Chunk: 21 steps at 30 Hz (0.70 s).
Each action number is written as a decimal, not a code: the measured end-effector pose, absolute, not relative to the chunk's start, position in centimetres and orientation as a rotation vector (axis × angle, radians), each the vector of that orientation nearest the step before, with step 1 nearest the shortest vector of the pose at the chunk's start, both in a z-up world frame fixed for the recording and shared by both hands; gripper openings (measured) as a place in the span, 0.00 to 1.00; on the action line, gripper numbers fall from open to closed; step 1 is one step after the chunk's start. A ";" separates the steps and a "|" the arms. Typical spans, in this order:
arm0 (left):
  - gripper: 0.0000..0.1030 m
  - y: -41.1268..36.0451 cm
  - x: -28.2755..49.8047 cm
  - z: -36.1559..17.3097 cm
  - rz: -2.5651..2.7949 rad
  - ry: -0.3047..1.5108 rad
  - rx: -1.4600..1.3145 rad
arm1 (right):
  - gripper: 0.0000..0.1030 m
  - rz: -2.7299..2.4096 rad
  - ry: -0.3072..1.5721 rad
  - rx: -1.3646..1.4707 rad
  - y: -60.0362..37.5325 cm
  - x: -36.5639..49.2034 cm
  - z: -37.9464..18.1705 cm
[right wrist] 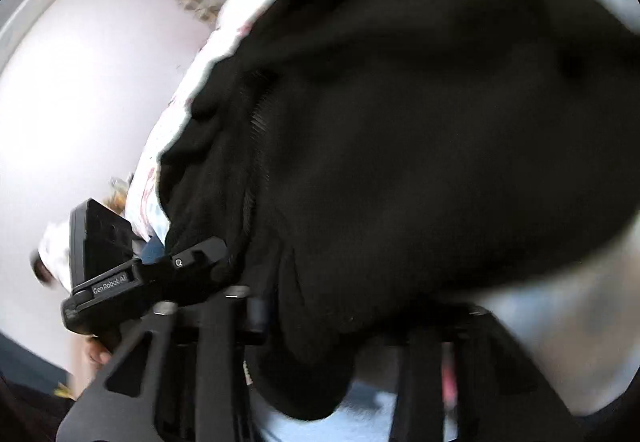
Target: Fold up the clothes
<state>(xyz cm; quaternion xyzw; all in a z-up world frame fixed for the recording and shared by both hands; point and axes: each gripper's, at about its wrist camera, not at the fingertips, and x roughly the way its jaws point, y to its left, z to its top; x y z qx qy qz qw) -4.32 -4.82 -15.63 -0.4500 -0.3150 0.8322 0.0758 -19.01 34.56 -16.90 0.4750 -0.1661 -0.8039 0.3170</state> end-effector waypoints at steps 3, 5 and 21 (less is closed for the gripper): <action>0.18 -3.0 -4.4 -12.2 2.562 -0.732 -1.310 | 0.16 -2.197 -0.298 1.107 34.2 -17.4 -12.9; 0.18 -2.1 -4.2 -10.1 2.583 -0.612 -1.274 | 0.16 -2.207 -0.247 1.043 34.2 -16.0 -10.5; 0.19 -0.7 0.2 -7.5 2.348 -0.526 -1.427 | 0.21 -2.017 -0.323 1.301 37.3 -8.4 -13.2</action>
